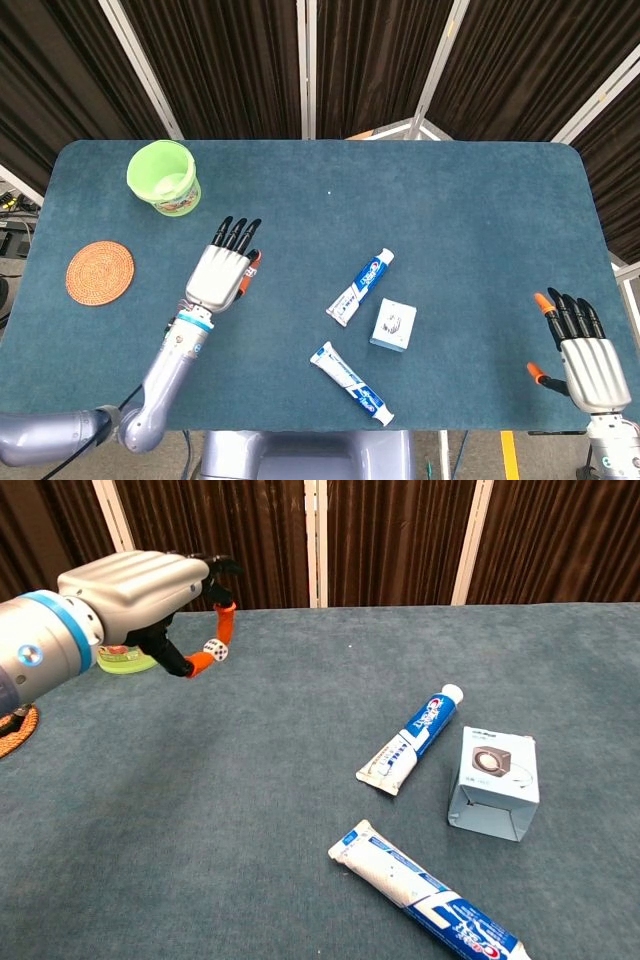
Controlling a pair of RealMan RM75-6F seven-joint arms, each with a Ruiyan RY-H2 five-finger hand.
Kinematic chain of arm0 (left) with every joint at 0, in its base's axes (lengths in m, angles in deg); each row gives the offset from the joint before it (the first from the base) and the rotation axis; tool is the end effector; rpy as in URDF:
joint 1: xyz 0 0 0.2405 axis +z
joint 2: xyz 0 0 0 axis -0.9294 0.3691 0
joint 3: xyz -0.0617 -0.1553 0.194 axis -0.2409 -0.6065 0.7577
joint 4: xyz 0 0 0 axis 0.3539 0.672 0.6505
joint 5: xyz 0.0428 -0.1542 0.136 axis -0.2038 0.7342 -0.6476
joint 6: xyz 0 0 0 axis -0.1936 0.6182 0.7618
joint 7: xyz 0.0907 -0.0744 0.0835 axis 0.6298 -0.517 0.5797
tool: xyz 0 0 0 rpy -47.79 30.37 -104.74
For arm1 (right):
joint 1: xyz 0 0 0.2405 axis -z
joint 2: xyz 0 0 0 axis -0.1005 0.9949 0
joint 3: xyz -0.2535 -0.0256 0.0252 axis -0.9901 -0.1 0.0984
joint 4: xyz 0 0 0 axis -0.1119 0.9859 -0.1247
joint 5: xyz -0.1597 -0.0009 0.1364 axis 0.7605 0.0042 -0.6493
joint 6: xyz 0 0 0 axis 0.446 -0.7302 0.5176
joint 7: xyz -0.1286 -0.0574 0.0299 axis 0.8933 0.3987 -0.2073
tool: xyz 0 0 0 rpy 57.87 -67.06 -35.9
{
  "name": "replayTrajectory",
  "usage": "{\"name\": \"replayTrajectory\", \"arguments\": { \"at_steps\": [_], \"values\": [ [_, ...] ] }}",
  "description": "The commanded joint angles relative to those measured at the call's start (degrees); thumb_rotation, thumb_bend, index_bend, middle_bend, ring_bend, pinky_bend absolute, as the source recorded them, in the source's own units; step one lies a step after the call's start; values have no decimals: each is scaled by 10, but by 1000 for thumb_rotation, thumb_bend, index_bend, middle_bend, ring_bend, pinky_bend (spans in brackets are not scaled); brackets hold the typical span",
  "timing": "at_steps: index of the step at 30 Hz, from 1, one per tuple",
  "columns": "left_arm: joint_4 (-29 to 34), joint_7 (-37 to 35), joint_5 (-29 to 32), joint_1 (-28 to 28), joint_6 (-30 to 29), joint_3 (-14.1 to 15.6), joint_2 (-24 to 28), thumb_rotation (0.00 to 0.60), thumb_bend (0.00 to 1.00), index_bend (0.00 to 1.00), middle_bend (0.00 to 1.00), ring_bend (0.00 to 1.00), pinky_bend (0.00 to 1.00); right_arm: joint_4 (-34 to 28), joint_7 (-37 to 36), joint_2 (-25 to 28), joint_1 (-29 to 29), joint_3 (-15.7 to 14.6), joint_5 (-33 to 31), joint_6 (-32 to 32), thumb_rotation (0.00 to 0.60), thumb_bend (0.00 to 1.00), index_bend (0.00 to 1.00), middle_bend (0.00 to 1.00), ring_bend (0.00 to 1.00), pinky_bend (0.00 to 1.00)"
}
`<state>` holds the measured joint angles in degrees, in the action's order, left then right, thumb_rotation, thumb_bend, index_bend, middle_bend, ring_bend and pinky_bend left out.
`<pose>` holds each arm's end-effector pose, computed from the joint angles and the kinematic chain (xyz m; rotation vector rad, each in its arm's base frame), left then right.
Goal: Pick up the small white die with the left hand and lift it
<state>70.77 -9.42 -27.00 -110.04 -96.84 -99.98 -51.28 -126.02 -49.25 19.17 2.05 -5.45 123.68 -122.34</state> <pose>-0.0873 0.3189 -0.0005 -1.7784 -0.6446 -0.9062 -0.3080 -0.1707 0.1531 1.4439 -0.8363 0.9015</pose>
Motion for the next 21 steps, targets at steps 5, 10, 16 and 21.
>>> {"name": "replayTrajectory", "arguments": {
  "at_steps": [5, 10, 16, 21],
  "values": [
    [5, 16, 2, -7, -29, 1, -9, 600, 432, 99, 0, 0, 0, -1, 2, 3, 3, 0, 2, -7, 600, 79, 0, 0, 0, 0],
    [9, 0, -2, 2, -38, 10, 1, 600, 430, 85, 0, 0, 0, -3, 5, 4, 4, 0, 2, -5, 600, 78, 0, 0, 0, 0],
    [14, -48, -49, 46, -84, 47, 28, 600, 420, 80, 0, 0, 0, -1, 6, 2, 2, 1, -3, 1, 600, 79, 0, 0, 0, 0],
    [6, -100, -130, 117, -159, 112, 70, 600, 401, 51, 0, 0, 0, 1, 11, 0, 2, 1, -7, 6, 600, 79, 0, 0, 0, 0]
  ]
}}
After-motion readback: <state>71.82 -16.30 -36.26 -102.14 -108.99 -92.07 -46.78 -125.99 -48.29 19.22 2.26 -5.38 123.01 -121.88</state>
